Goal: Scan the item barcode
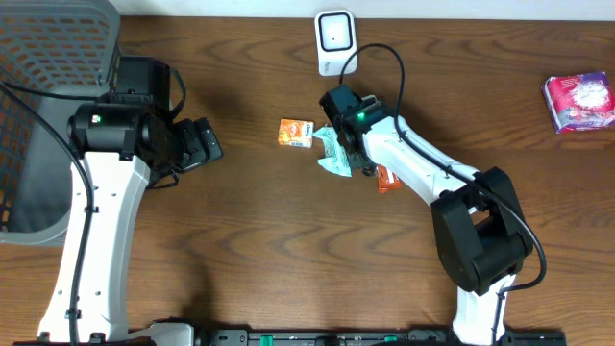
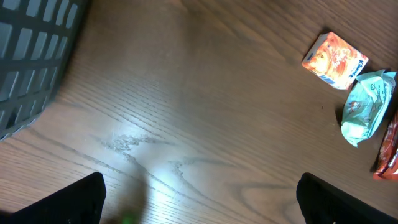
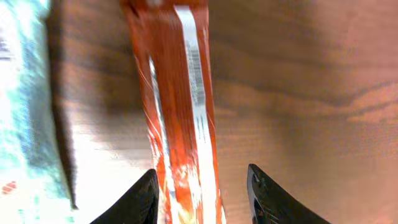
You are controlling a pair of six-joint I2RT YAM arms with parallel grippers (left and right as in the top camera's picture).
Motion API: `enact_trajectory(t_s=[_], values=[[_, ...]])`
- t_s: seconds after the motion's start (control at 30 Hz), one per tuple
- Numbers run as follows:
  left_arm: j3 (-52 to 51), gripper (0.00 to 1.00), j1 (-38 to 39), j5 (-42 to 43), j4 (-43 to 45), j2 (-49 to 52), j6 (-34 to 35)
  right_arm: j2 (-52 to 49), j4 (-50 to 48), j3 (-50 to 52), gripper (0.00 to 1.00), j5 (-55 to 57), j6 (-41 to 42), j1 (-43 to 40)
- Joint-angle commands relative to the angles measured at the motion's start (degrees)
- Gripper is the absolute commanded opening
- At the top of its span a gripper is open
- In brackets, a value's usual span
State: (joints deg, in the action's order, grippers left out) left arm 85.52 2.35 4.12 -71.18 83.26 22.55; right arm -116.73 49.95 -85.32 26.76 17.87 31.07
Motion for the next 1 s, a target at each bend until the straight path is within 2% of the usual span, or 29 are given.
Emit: enact_trajectory(t_s=[0.0, 0.63, 0.73, 0.77, 0.8, 0.97], values=[[-0.2, 0.98, -0.1, -0.5, -0.2, 0.4, 0.5, 0.6, -1.1, -0.2, 0.41, 1.2, -3.2, 0.8], [-0.2, 0.98, -0.2, -0.5, -0.2, 0.4, 0.5, -0.9, -8.7, 9.4, 0.39, -3.4, -3.8, 0.8], [-0.2, 0.98, -0.1, -0.5, -0.2, 0.4, 0.5, -0.9, -8.8, 9.4, 0.29, -3.6, -3.8, 0.8], [-0.2, 0.98, -0.1, -0.5, -0.2, 0.4, 0.5, -0.9, -8.8, 9.4, 0.22, -3.8, -3.8, 0.8], [-0.2, 0.98, -0.1, -0.5, -0.2, 0.4, 0.5, -0.9, -8.9, 9.4, 0.1, -4.7, -3.6, 0.8], [-0.2, 0.98, -0.1, -0.5, -0.2, 0.4, 0.5, -0.9, -8.1, 8.4, 0.01, -5.3, -2.0, 0.3]])
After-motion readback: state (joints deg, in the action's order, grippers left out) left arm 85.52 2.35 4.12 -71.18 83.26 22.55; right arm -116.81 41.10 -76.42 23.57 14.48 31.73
